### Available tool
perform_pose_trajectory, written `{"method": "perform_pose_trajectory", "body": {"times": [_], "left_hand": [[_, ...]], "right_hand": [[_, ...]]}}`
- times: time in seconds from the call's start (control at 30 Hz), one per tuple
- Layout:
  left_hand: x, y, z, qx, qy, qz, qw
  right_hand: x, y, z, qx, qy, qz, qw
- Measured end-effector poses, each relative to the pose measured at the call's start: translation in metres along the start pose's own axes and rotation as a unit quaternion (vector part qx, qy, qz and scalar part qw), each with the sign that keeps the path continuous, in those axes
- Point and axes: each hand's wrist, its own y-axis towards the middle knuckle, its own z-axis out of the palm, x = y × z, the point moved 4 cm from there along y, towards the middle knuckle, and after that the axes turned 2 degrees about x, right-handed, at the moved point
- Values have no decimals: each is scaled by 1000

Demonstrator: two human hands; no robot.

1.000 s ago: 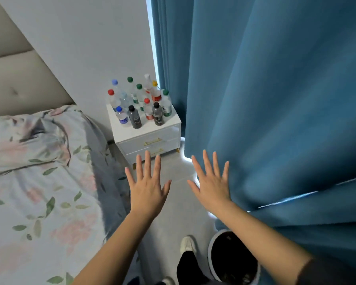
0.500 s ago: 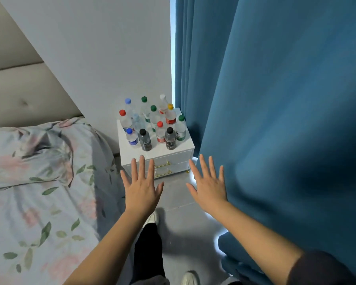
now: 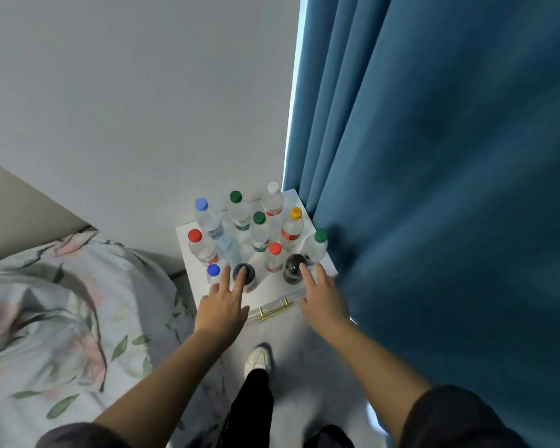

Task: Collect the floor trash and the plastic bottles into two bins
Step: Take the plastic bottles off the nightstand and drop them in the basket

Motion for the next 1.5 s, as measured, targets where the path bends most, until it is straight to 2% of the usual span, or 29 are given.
{"method": "perform_pose_trajectory", "body": {"times": [0.3,0.47,0.87,1.17,1.4,1.5], "left_hand": [[16,87,22,40,-42,-20,998],[10,113,41,75,-65,-10,995],[16,130,61,38,-93,7,995],[-6,102,27,38,-95,47,994],[-52,68,-21,26,-94,154,983],[-76,50,-32,37,-86,217,972]], "right_hand": [[-4,89,16,44,35,67,996],[-5,112,29,46,20,50,997],[-3,129,35,37,11,8,999],[-7,80,-1,25,37,9,999],[-20,9,-29,-34,79,53,995],[-31,-24,-28,-83,143,99,981]]}}
